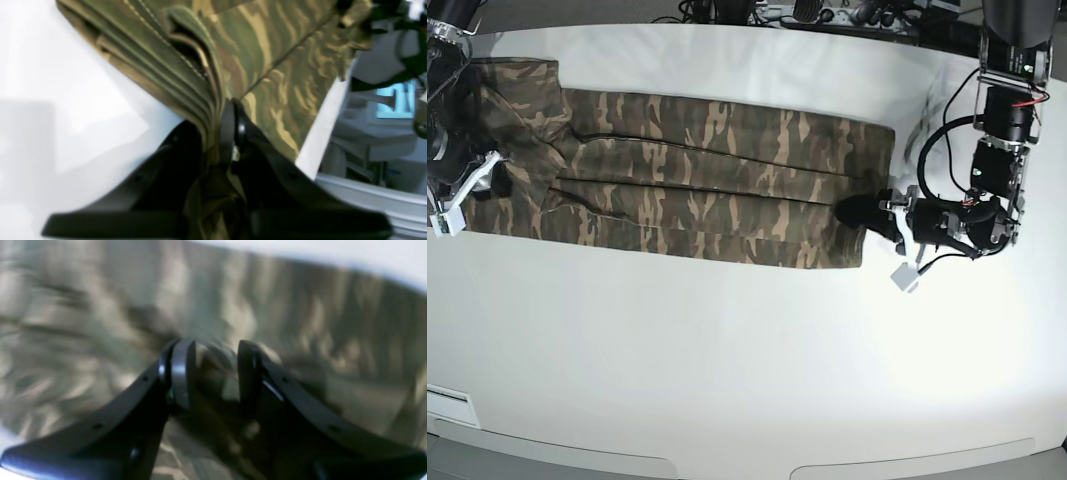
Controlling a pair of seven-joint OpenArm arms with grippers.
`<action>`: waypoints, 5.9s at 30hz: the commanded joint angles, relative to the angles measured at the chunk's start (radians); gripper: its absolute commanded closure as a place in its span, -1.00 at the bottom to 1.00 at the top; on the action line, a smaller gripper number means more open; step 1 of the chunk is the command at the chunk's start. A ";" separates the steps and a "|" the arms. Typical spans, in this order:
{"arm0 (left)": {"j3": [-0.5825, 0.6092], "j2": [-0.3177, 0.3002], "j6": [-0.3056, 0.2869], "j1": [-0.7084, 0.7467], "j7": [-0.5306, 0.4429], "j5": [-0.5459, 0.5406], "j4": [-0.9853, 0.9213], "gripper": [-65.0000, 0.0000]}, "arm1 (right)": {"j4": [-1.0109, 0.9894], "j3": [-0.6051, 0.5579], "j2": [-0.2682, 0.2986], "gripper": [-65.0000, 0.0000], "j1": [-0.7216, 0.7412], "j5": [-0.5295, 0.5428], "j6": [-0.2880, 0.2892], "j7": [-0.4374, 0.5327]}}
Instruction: Fold the T-shirt properly
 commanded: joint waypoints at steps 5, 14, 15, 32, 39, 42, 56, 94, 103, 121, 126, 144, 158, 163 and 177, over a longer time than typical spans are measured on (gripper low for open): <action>-0.005 -0.092 0.024 -0.011 0.019 0.021 -0.004 1.00 | 0.047 0.009 0.023 0.26 0.011 0.050 0.017 -0.001; -0.008 -0.171 -0.023 -0.011 0.042 -0.113 -0.004 1.00 | 0.046 0.009 0.019 1.00 -0.016 -0.079 0.014 0.081; -0.008 -0.171 -0.037 -0.011 0.059 -0.147 -0.004 1.00 | 0.046 0.009 0.014 1.00 -0.021 -0.083 0.014 0.098; -0.010 -0.175 -0.043 -0.046 0.089 -0.164 -0.002 1.00 | -0.059 0.008 -0.129 1.00 -0.026 -0.319 0.058 0.182; -0.010 -0.173 -0.011 -0.115 0.089 -0.164 0.003 1.00 | -0.059 0.008 -0.169 1.00 -0.025 -0.290 0.059 0.168; -0.010 -0.165 0.000 -0.125 0.089 -0.164 0.022 1.00 | -0.059 0.008 -0.202 1.00 -0.025 -0.290 0.059 0.168; -0.010 0.011 -0.002 -0.102 0.089 -0.164 0.304 1.00 | -0.059 -0.051 -0.245 1.00 -0.017 -0.330 0.065 0.172; -0.021 0.309 -0.100 0.027 -0.072 -0.015 0.406 -0.20 | -0.059 -0.051 -0.242 0.14 -0.017 -0.351 0.036 0.180; -0.222 0.309 -0.111 0.032 -0.027 0.018 0.406 1.00 | -0.059 -0.051 -0.240 0.14 -0.017 -0.349 0.036 0.180; -0.182 0.309 -0.125 0.195 -0.207 0.302 0.393 1.00 | -0.059 -0.050 -0.223 0.14 0.020 -0.298 0.043 0.175; -0.140 0.309 -0.019 0.205 -0.242 0.488 0.356 1.00 | -0.050 -0.050 -0.212 0.14 0.050 -0.235 0.044 0.125; -0.131 0.201 0.178 0.141 -0.234 0.742 0.356 1.00 | 0.109 0.161 -0.050 -0.21 0.034 -0.272 -0.115 0.120; -0.132 0.051 0.167 0.145 -0.192 0.657 0.358 1.00 | -0.212 0.172 -0.049 -0.31 0.032 -0.124 -0.101 0.115; -0.132 0.034 0.167 0.144 -0.192 0.618 0.358 1.00 | -0.212 0.172 -0.062 -0.31 0.030 -0.020 -0.076 0.082; -0.132 0.034 0.167 0.144 -0.193 0.551 0.358 1.00 | -0.212 0.074 -0.198 -0.31 0.030 0.173 0.088 -0.047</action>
